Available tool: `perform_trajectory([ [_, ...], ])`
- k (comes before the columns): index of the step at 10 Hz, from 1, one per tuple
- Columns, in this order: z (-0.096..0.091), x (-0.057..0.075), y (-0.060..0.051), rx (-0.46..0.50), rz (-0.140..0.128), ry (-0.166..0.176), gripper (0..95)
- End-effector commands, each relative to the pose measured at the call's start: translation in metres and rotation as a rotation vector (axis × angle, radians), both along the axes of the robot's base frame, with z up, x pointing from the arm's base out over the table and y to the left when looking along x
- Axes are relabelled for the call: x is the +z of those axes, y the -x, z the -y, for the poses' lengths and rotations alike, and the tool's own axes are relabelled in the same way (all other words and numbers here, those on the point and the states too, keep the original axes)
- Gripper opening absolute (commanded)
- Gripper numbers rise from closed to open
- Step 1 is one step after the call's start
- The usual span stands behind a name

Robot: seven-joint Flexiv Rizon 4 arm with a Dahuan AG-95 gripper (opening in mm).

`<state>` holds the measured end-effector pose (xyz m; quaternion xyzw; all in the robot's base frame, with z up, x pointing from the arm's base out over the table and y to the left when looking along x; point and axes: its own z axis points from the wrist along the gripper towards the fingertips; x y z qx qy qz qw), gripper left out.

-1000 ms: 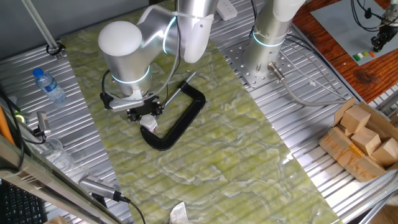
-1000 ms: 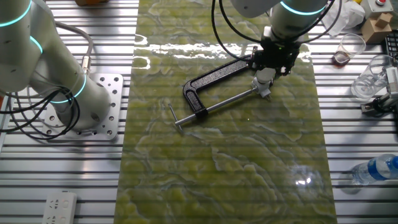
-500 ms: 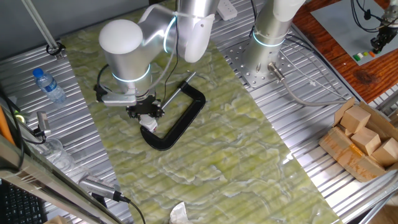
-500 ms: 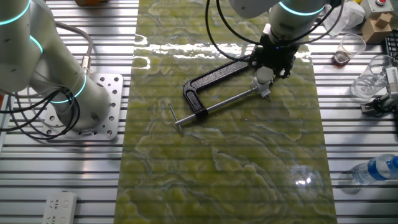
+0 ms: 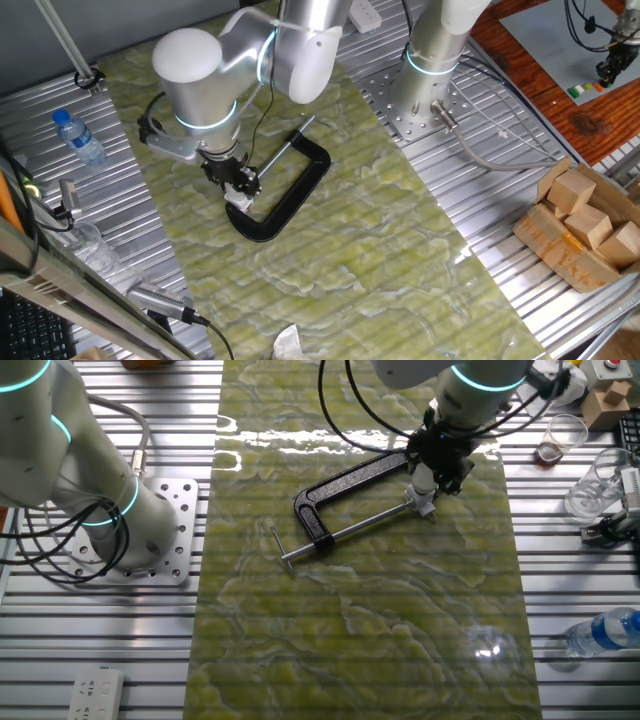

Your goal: Take out the light bulb by rotating it

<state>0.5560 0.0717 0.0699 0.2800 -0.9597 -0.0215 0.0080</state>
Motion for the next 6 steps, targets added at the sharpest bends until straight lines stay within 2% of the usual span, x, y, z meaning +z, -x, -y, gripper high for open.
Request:
perform_trajectory([
  [1,0.0002,0.0004,0.0001,-0.282,-0.014,-0.009,57.0],
  [6,0.0002,0.0002,0.0001,-0.353,-0.019,-0.006,57.0],
])
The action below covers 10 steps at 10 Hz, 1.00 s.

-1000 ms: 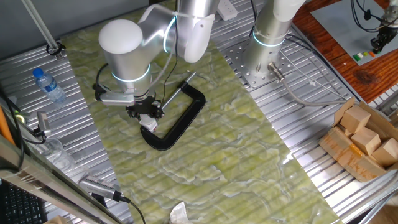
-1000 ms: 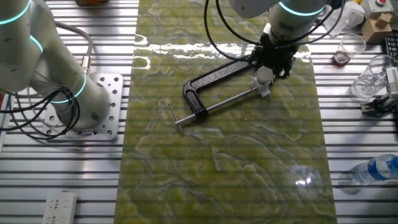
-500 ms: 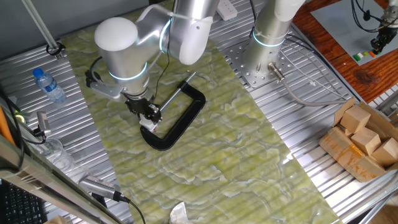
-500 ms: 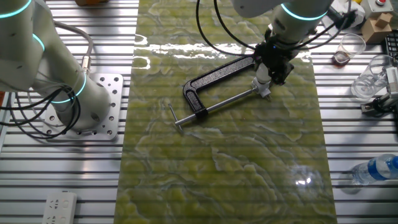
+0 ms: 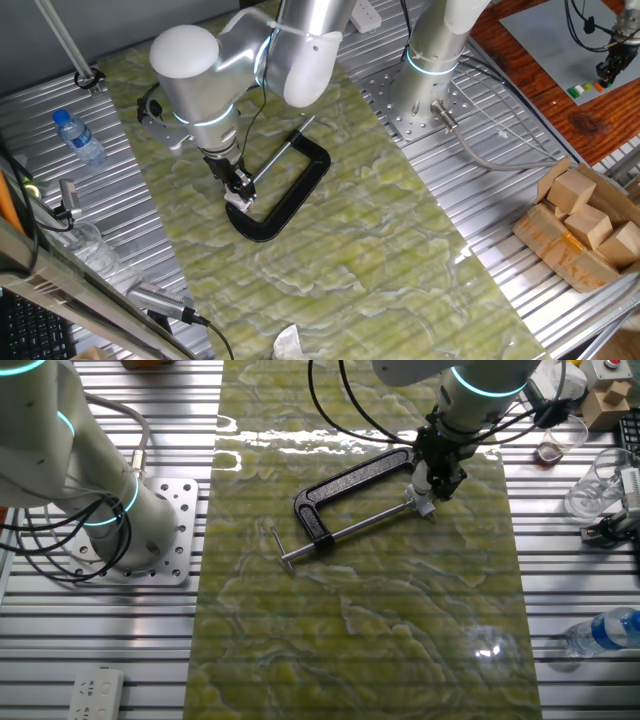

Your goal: Take out the light bulb by rotating it

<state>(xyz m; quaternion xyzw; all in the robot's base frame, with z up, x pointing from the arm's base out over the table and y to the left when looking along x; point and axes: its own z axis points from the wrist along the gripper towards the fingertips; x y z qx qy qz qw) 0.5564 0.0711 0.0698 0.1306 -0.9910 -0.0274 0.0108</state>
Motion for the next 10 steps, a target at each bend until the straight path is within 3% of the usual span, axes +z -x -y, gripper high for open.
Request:
perform_trajectory([
  [1,-0.0004,0.0001,0.0005,-0.062,-0.007,0.001,57.0],
  [4,-0.0004,-0.0001,0.0005,-0.063,-0.006,0.005,57.0],
  [5,-0.0003,-0.0005,0.0004,-0.069,-0.001,0.009,19.0],
  [6,-0.0003,-0.0006,0.0005,-0.072,-0.001,0.009,0.0],
  [9,-0.0003,-0.0009,0.0004,-0.058,-0.003,0.021,0.0],
  [10,-0.0002,-0.0011,0.0004,-0.013,0.001,0.028,0.0],
])
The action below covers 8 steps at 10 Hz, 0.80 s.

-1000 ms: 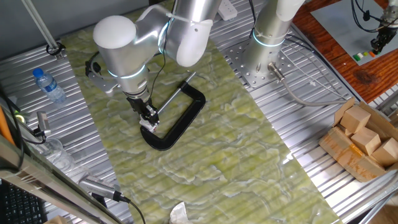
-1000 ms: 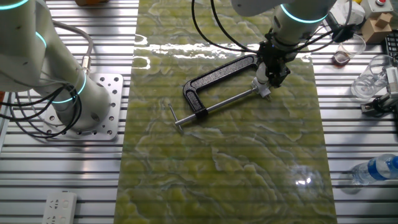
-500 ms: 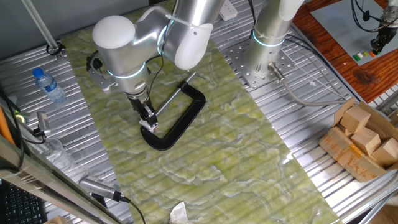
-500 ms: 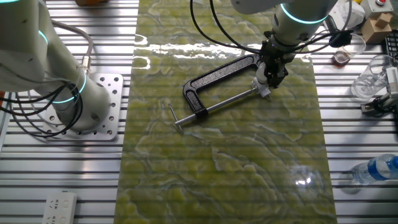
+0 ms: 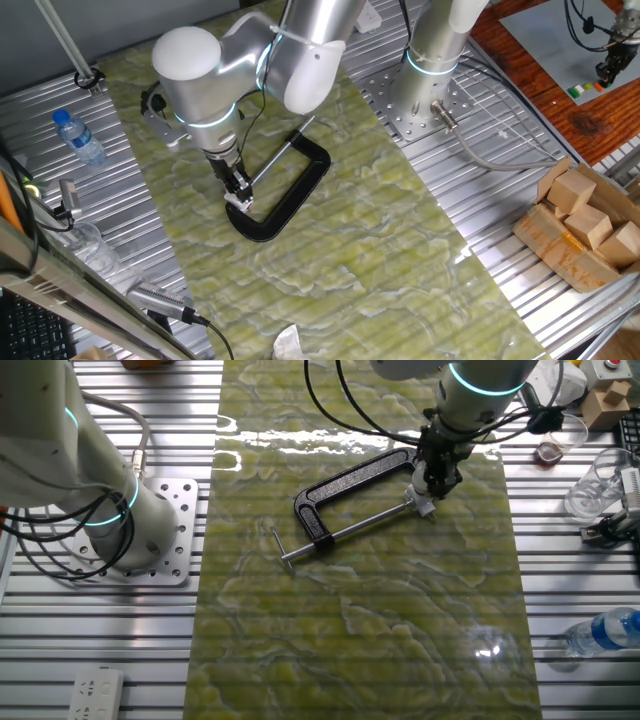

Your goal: Take out the light bulb by rotating it

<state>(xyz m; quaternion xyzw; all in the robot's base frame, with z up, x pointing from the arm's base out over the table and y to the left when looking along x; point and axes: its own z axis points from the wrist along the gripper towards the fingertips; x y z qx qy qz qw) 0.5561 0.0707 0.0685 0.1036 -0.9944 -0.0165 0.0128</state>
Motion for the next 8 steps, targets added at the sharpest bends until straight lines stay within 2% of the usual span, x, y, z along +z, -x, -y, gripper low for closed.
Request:
perform_trajectory([
  [1,-0.0006,0.0002,0.0002,0.125,0.008,0.005,0.0],
  [4,-0.0007,0.0003,0.0004,0.339,0.012,0.004,0.0],
  [5,-0.0006,0.0003,0.0005,0.466,0.014,0.005,0.0],
  [6,-0.0006,0.0002,0.0005,0.553,0.019,0.001,0.0],
  [8,-0.0005,0.0001,0.0007,0.677,0.018,0.002,0.0],
])
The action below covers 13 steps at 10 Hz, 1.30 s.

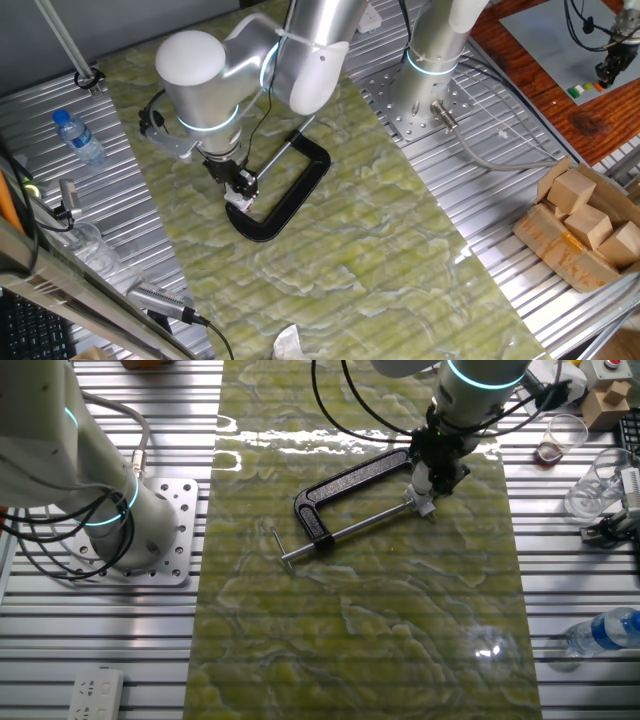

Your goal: Take out the light bulb by rotating it

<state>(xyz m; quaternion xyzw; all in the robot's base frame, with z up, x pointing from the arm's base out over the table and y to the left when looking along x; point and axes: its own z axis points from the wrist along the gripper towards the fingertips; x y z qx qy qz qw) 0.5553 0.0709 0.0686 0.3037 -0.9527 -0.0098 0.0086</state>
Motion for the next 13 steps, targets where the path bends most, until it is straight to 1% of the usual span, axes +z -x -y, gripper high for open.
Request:
perform_trajectory([
  [1,-0.0003,-0.0001,-0.0002,0.333,0.000,0.001,0.0],
  [2,-0.0003,0.0002,-0.0001,0.424,0.002,-0.005,0.0],
  [3,-0.0003,0.0004,-0.0001,0.473,0.002,-0.005,0.0],
  [5,-0.0003,0.0005,-0.0001,0.527,0.001,-0.004,0.0],
  [6,-0.0004,0.0005,-0.0001,0.594,0.002,-0.006,0.0],
  [8,-0.0004,0.0006,-0.0001,0.681,0.003,-0.008,0.0],
  [10,-0.0004,0.0006,0.0000,0.740,0.003,-0.008,0.0],
  [11,-0.0004,0.0006,0.0000,0.796,0.003,-0.009,0.0],
  [12,-0.0004,0.0006,0.0000,0.814,0.003,-0.008,0.0],
  [13,-0.0004,0.0007,0.0000,0.842,0.000,0.001,0.0],
])
